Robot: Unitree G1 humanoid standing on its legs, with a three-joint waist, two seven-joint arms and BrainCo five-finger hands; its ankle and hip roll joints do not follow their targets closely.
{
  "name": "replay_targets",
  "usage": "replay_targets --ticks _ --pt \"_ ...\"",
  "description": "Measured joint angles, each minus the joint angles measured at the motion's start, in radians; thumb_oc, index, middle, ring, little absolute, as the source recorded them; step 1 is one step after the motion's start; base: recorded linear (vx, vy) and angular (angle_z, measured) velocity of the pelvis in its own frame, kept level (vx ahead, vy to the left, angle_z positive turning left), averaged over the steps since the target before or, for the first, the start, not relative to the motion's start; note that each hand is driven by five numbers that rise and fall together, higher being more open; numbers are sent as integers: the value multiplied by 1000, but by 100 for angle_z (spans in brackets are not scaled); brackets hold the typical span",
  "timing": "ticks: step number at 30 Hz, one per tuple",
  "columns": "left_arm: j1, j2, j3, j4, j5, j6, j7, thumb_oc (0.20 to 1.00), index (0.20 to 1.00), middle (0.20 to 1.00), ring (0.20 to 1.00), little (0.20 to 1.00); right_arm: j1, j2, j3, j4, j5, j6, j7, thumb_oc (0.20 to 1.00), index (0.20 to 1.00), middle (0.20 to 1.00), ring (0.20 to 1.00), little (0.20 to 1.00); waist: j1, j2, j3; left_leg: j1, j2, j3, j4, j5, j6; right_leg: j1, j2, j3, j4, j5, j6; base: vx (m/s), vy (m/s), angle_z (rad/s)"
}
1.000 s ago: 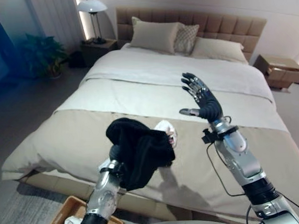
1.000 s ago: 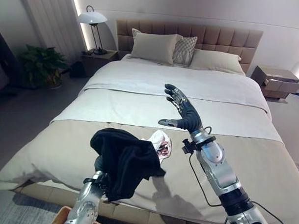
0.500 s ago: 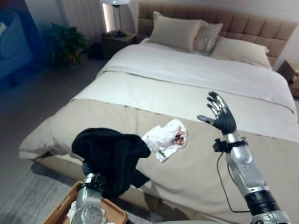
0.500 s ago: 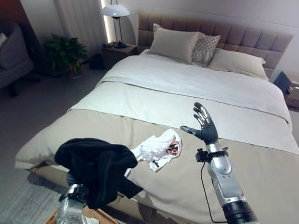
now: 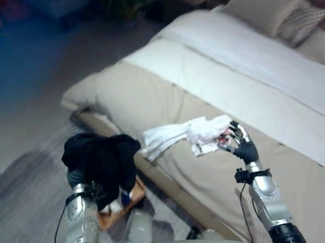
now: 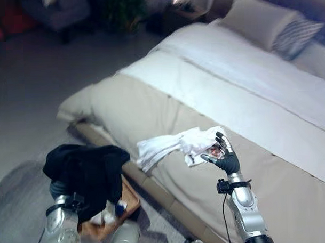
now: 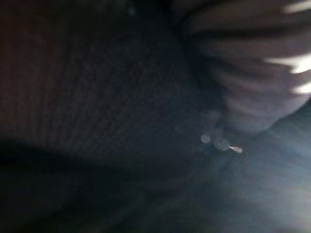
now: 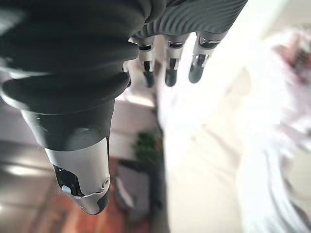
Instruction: Pick up clothes into the bucket
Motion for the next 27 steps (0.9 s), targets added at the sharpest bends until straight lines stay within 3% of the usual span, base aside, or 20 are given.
replay_targets --ticks 8,13,16,20,27 --pt "-94 33 1 5 32 -20 145 200 200 200 200 200 -111 -8 5 -51 11 -25 -53 1000 1000 1000 1000 1000 3 -3 105 -226 -40 -22 140 -1 -3 -239 -76 0 247 -83 -26 -108 22 12" --pt "-164 40 2 9 32 -43 212 200 200 200 200 200 -164 -21 9 -82 13 -35 -85 1000 1000 1000 1000 1000 2 -14 137 -332 -53 -31 223 -9 -11 -344 -94 13 328 -105 -39 -85 41 1" --pt "-248 56 2 48 32 -54 281 200 200 200 200 200 -224 -25 11 -85 21 -40 -119 1000 1000 1000 1000 1000 -2 -29 193 -395 -54 -40 262 -15 -18 -406 -101 14 379 -117 -52 0 0 0" --pt "-318 85 1 88 31 -57 329 200 200 200 200 200 -246 -32 15 -99 22 -46 -142 1000 1000 1000 1000 1000 -4 -52 211 -450 -56 -49 284 -16 -20 -455 -104 12 405 -127 -55 -5 1 3" --pt "-375 131 1 141 11 -65 382 200 200 200 200 200 -297 -35 45 -121 22 -48 -177 1000 1000 1000 1000 1000 -41 -56 213 -542 -71 -52 370 -34 -13 -531 -118 23 452 -129 -59 3 38 0"
